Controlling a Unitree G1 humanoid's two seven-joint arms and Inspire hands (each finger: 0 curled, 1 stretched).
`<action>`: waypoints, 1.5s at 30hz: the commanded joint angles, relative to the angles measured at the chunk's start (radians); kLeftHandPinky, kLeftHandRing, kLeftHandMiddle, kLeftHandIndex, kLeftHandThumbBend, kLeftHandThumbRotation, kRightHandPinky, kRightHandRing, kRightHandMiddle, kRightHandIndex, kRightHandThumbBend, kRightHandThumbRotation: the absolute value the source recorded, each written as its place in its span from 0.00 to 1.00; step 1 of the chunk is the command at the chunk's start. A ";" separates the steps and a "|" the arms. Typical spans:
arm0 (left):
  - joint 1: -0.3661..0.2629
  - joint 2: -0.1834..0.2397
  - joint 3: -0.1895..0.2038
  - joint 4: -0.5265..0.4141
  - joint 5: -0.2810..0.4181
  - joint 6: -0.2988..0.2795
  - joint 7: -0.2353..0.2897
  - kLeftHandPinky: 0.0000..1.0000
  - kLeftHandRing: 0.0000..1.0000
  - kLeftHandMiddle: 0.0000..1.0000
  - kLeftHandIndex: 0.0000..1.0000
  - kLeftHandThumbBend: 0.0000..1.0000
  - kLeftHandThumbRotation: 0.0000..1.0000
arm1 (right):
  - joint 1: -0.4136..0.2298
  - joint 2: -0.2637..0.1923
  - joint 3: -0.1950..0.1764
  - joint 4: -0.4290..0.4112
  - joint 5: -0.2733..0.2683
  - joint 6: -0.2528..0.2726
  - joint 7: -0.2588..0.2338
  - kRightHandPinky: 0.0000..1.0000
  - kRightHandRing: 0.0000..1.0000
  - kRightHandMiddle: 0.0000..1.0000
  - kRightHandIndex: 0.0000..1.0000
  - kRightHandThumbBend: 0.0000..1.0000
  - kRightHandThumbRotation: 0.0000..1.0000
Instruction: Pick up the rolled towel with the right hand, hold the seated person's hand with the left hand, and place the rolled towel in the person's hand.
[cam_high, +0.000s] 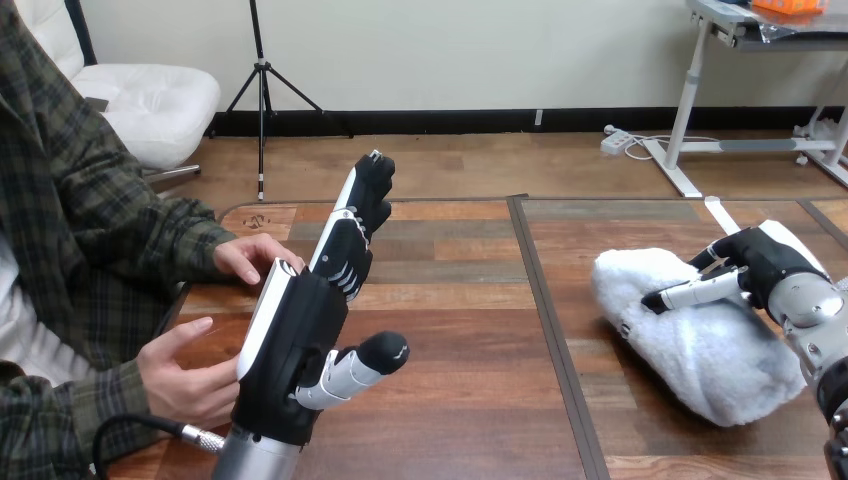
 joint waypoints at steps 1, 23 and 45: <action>-0.031 0.009 0.007 -0.039 -0.009 -0.006 0.005 0.97 1.00 1.00 1.00 1.00 0.80 | -0.023 0.018 -0.034 -0.079 0.035 -0.043 0.010 0.31 0.36 0.43 0.46 0.78 0.00; -0.034 0.020 0.022 -0.034 0.012 -0.009 0.014 0.96 0.99 1.00 1.00 1.00 0.79 | 0.019 0.029 -0.115 -0.208 0.153 -0.050 0.079 0.31 0.38 0.45 0.48 0.75 0.00; -0.030 0.086 0.072 -0.077 0.115 0.006 0.068 0.95 0.99 1.00 1.00 1.00 0.77 | 0.078 0.051 -0.122 -0.327 0.180 -0.053 0.115 0.33 0.39 0.47 0.46 0.76 0.00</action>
